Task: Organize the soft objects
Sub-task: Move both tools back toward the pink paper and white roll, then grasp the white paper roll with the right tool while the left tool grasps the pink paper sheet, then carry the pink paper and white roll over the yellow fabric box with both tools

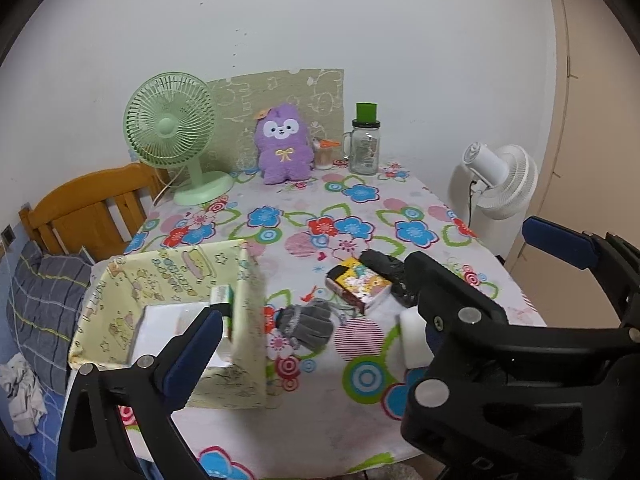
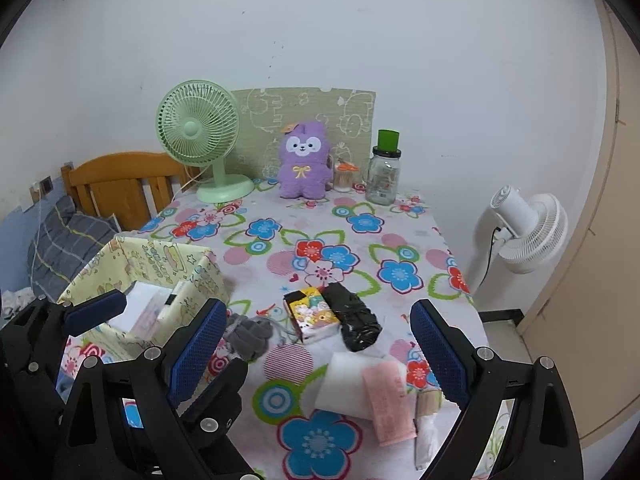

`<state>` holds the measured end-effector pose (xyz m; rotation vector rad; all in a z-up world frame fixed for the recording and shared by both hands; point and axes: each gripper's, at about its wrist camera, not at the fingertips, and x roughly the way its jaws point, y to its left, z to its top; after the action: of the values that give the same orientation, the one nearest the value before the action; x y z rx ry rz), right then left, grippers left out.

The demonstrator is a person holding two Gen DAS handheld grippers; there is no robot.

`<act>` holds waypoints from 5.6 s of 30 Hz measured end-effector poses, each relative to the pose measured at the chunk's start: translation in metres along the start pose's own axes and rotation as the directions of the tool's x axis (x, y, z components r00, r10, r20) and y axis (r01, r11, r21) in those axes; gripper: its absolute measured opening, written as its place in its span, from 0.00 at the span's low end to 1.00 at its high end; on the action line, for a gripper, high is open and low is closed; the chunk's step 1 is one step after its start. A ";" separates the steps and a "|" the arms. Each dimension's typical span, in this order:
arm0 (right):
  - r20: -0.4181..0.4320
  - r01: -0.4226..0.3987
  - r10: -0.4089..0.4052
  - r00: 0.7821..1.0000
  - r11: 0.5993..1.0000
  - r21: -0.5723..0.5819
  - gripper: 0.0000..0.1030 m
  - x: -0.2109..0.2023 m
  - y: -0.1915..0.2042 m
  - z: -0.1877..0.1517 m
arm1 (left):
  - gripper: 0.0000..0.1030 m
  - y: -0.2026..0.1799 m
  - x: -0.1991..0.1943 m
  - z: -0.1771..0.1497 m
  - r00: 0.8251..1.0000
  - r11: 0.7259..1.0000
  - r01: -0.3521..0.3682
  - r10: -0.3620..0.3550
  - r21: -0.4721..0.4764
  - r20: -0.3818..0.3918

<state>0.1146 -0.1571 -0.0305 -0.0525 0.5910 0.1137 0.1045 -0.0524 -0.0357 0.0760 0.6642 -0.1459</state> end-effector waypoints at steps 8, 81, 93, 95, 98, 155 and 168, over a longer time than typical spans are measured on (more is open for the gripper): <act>-0.013 0.010 -0.010 1.000 1.000 0.022 0.92 0.000 -0.025 -0.012 | 1.00 -0.025 0.009 -0.004 1.000 1.000 0.021 -0.021 0.003 -0.006; -0.242 0.052 0.031 0.970 0.943 0.329 0.17 0.087 -0.160 -0.111 | 0.45 -0.152 0.120 -0.045 0.975 0.986 0.107 -0.079 0.126 -0.206; -0.242 0.065 0.015 0.970 0.946 0.318 0.17 0.082 -0.157 -0.107 | 0.09 -0.150 0.118 -0.043 0.968 0.983 0.158 -0.135 0.095 -0.213; -0.237 0.062 0.015 0.971 0.948 0.314 0.17 0.081 -0.154 -0.105 | 0.08 -0.146 0.116 -0.042 0.968 0.983 0.157 -0.136 0.090 -0.209; -0.229 0.057 0.016 0.973 0.950 0.308 0.17 0.079 -0.149 -0.101 | 0.08 -0.140 0.111 -0.039 0.973 0.985 0.146 -0.127 0.089 -0.191; -0.003 -0.090 0.091 0.996 0.985 0.146 0.17 0.021 -0.006 0.018 | 0.08 0.000 0.010 0.030 0.998 0.997 0.038 -0.042 0.071 0.051; 0.016 -0.157 0.156 0.988 0.983 0.093 0.17 0.031 0.044 0.039 | 0.08 0.053 0.001 0.036 0.997 0.999 -0.028 0.026 0.025 0.075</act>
<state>0.1560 -0.1069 -0.0161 0.0859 0.5907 0.2387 0.1355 -0.0048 -0.0068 0.1036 0.5865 -0.1309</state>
